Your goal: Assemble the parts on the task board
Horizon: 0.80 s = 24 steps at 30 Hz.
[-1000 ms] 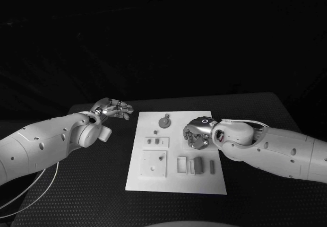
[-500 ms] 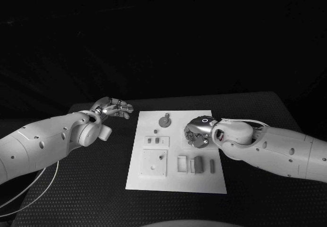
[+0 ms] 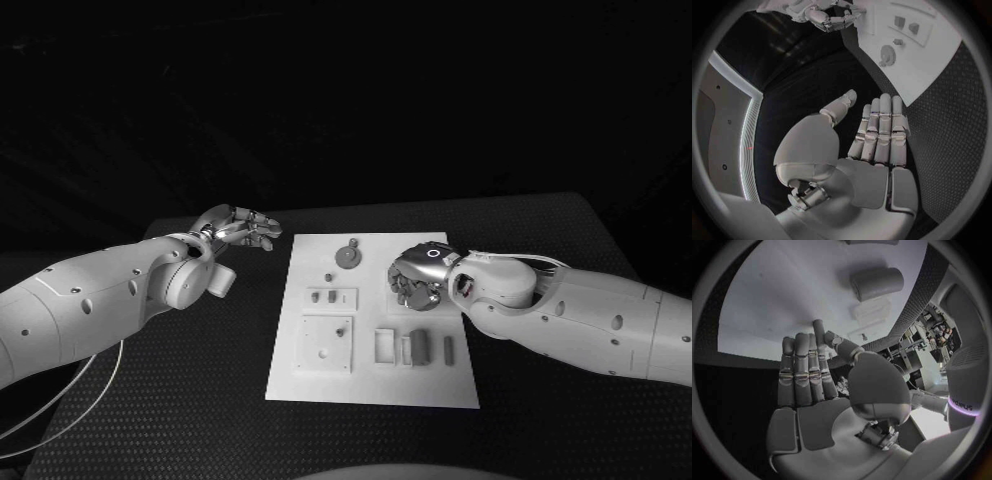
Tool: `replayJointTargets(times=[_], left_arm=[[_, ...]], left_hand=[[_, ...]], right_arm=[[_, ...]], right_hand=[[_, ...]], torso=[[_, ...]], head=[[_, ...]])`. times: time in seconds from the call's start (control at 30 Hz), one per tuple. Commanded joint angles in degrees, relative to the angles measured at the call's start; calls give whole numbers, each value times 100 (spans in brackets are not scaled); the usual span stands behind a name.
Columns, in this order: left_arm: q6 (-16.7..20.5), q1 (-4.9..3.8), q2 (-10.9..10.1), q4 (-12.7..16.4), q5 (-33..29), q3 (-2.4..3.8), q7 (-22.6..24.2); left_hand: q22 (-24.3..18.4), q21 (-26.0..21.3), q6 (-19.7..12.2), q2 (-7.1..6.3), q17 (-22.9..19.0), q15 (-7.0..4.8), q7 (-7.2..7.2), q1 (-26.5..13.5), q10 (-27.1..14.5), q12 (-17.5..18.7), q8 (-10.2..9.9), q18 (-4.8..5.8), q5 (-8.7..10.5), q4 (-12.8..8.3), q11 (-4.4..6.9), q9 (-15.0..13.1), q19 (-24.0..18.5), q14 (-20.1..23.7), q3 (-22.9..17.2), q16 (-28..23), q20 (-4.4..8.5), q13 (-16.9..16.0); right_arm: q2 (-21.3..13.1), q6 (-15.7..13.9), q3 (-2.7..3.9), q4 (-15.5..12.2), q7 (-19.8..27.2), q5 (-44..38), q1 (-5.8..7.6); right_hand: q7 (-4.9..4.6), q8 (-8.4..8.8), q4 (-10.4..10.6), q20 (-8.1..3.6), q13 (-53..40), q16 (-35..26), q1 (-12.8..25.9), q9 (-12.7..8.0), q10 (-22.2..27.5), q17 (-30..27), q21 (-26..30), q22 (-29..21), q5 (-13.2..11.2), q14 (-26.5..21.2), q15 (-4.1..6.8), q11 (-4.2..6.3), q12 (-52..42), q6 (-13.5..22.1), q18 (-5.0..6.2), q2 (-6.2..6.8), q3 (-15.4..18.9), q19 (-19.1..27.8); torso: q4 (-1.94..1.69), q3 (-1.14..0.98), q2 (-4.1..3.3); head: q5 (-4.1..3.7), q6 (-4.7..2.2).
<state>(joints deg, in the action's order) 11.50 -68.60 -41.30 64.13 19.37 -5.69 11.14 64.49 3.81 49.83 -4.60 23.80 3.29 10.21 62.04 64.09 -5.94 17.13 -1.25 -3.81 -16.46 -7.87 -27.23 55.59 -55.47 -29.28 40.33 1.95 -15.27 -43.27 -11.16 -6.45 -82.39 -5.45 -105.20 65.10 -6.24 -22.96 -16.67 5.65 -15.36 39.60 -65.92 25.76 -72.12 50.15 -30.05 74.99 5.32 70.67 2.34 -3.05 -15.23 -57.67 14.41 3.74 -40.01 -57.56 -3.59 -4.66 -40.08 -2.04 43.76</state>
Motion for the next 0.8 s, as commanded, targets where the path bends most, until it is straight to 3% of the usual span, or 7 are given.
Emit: replayJointTargets(times=[0.03, 0.13, 0.37, 0.6, 0.8], left_arm=[[-59, -8, 2, 13, -32, 5, 48], [-52, -8, 1, 5, -32, 5, 46], [-58, -8, 16, -2, -32, 5, 55], [-47, -8, 21, 4, -32, 5, 64], [-43, -8, 24, -1, -34, 5, 63]], left_hand=[[-9, 0, -22, 12, 10, 41, -3, -47, -43, -12, 24, 39, 10, 15, 7, 6, -47, -5, 30, -28, 1, 6], [-10, 0, -22, 12, 11, 41, -3, -47, -44, -12, 25, 39, 10, 15, 7, 6, -47, -5, 30, -29, 1, 6], [-14, 0, -21, 14, 14, 41, -3, -48, -44, -13, 26, 39, 10, 15, 7, 7, -47, -6, 30, -31, 0, 6], [-17, 0, -22, 14, 17, 42, -3, -50, -45, -15, 28, 39, 10, 15, 7, 8, -46, -6, 30, -34, 0, 6], [-20, 1, -22, 15, 20, 42, -3, -51, -46, -16, 28, 39, 10, 16, 7, 9, -46, -7, 30, -36, 0, 6]], right_arm=[[-30, -189, 15, -55, 10, -88, -1], [-37, -153, 67, -99, 4, -70, 19], [-99, -62, 183, -430, 54, 286, 241], [78, -93, 201, -757, 189, 620, 281], [530, -133, 194, -745, 302, 642, 248]], right_hand=[[8, -35, -10, -8, -5, 37, -100, 100, -58, 7, -38, 121, 16, 26, 33, 1, -15, -70, 59, -89, 20, -60], [11, -39, -9, -11, -14, 42, -100, 107, -66, 9, -43, 121, 16, 34, 37, 5, -19, -77, 59, -83, 21, -68], [14, -41, -9, -16, -23, 47, -104, 115, -71, 11, -49, 121, 17, 41, 41, 9, -20, -83, 59, -81, 18, -76], [13, -36, -9, -18, -28, 45, -106, 120, -65, 10, -50, 119, 18, 37, 43, 8, -15, -76, 59, -94, 12, -78], [8, -26, -10, -19, -34, 40, -104, 125, -52, 8, -46, 115, 18, 28, 41, 3, -4, -62, 59, -110, 5, -73]], torso=[[-1, 4, -1], [0, 5, 0], [-4, 3, 1], [-1, 3, -1], [8, 2, -1]], head=[[8, -9], [15, -11], [52, -4], [99, 24], [168, 37]])
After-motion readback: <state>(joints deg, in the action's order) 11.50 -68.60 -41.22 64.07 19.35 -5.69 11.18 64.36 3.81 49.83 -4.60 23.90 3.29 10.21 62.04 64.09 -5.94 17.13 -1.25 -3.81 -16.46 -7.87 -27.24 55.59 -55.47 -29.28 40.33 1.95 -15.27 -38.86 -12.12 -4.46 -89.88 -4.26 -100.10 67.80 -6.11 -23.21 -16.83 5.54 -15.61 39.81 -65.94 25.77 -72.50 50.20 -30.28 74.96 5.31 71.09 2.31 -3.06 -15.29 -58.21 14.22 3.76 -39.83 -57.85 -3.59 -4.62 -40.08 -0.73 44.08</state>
